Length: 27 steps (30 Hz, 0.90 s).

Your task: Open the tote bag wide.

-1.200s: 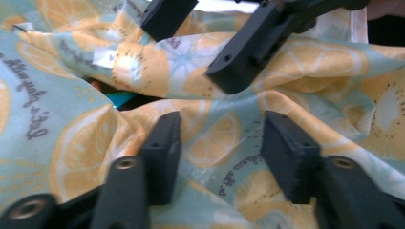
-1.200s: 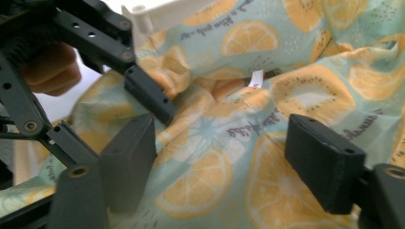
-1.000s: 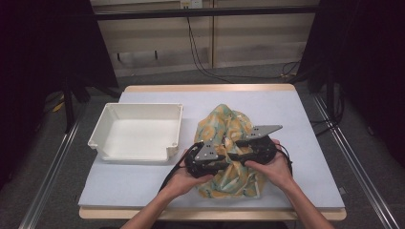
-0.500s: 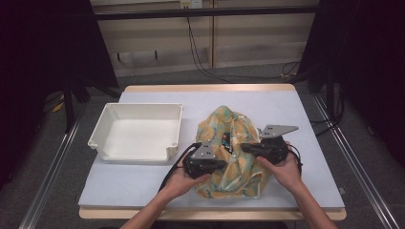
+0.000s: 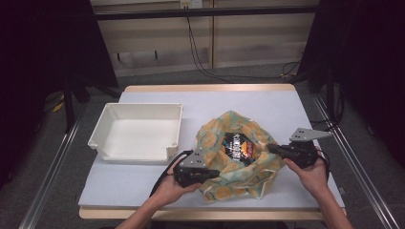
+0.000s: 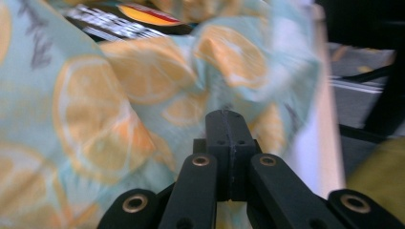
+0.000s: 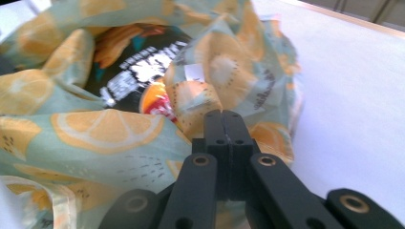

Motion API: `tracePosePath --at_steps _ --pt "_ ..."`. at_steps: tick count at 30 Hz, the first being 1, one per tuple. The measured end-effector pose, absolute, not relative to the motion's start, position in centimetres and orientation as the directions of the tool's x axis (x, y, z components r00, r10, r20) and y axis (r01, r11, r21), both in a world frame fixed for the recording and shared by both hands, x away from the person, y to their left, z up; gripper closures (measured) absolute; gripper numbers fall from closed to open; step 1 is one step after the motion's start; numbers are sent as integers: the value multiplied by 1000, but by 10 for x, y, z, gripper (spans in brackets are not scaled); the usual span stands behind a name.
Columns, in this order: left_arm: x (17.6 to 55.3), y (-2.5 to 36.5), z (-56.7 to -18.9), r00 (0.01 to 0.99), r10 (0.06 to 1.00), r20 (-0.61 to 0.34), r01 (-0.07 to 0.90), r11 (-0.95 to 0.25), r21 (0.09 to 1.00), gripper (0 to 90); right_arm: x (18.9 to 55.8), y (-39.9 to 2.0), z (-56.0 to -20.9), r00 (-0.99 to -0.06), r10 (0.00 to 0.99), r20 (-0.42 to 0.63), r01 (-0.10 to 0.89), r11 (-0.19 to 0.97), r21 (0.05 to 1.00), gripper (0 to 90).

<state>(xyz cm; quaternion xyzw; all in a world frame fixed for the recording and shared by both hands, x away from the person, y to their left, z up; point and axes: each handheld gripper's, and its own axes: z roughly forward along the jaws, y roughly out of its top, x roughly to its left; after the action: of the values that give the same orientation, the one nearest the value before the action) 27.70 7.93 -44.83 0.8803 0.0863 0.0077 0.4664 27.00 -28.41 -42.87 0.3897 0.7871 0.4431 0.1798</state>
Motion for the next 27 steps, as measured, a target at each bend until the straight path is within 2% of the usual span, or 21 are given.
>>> tracePosePath --at_steps 9,14,18,27 --pt "276 82 -450 986 150 -75 147 -562 814 900 265 -309 -442 -551 833 42 500 290 816 900" --pt "277 86 -444 984 157 -83 154 -526 836 900 261 -314 -450 -556 829 64 516 284 808 900" --pt "277 84 -434 984 154 -94 158 -485 860 900 258 -312 -445 -581 809 94 491 256 833 900" --pt "288 63 -407 986 139 -91 142 -412 900 820 243 -304 -423 -607 789 92 432 231 871 705"
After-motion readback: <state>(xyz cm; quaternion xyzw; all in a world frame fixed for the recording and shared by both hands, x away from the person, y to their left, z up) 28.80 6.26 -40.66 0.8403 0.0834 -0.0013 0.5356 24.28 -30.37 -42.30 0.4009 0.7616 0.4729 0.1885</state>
